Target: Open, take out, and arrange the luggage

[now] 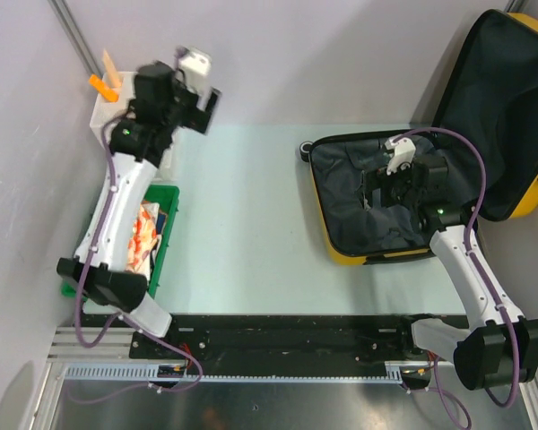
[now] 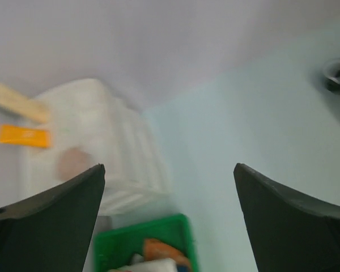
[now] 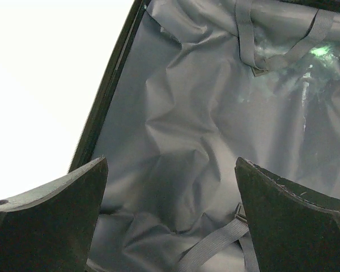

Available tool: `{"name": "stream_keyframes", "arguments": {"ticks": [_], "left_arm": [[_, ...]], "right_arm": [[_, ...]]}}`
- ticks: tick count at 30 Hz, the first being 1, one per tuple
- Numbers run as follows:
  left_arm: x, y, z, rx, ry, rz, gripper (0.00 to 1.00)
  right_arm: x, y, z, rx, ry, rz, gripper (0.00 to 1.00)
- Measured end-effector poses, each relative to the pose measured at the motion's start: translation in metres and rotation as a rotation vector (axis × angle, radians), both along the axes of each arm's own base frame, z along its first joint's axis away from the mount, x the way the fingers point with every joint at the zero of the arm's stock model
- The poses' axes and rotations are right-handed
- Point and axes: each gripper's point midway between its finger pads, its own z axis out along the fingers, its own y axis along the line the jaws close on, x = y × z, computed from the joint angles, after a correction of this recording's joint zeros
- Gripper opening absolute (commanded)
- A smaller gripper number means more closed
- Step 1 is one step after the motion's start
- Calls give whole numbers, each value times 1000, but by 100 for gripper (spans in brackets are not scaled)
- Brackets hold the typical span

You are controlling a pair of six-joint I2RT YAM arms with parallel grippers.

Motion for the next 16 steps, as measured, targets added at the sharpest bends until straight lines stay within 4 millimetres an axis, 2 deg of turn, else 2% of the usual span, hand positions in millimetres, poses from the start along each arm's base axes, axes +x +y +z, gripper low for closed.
{"name": "stream_keyframes", "arguments": {"ticks": [3, 6, 9, 12, 14, 16], "left_arm": [[-31, -64, -42, -55, 107, -147, 100], [-53, -103, -101, -120, 263, -233, 100], [-69, -117, -160, -168, 413, -242, 100], [-85, -116, -205, -184, 527, -212, 100], [-89, -115, -217, -191, 555, -196, 100], [-89, -115, -218, -199, 549, -192, 100]], "right_arm": [[0, 1, 1, 12, 4, -5, 100], [-1, 2, 1, 26, 10, -13, 100], [-2, 2, 1, 38, 3, -19, 100], [-8, 2, -5, 50, 13, -25, 100], [-12, 3, -9, 53, 22, -24, 100], [-15, 2, -9, 54, 18, -26, 100]]}}
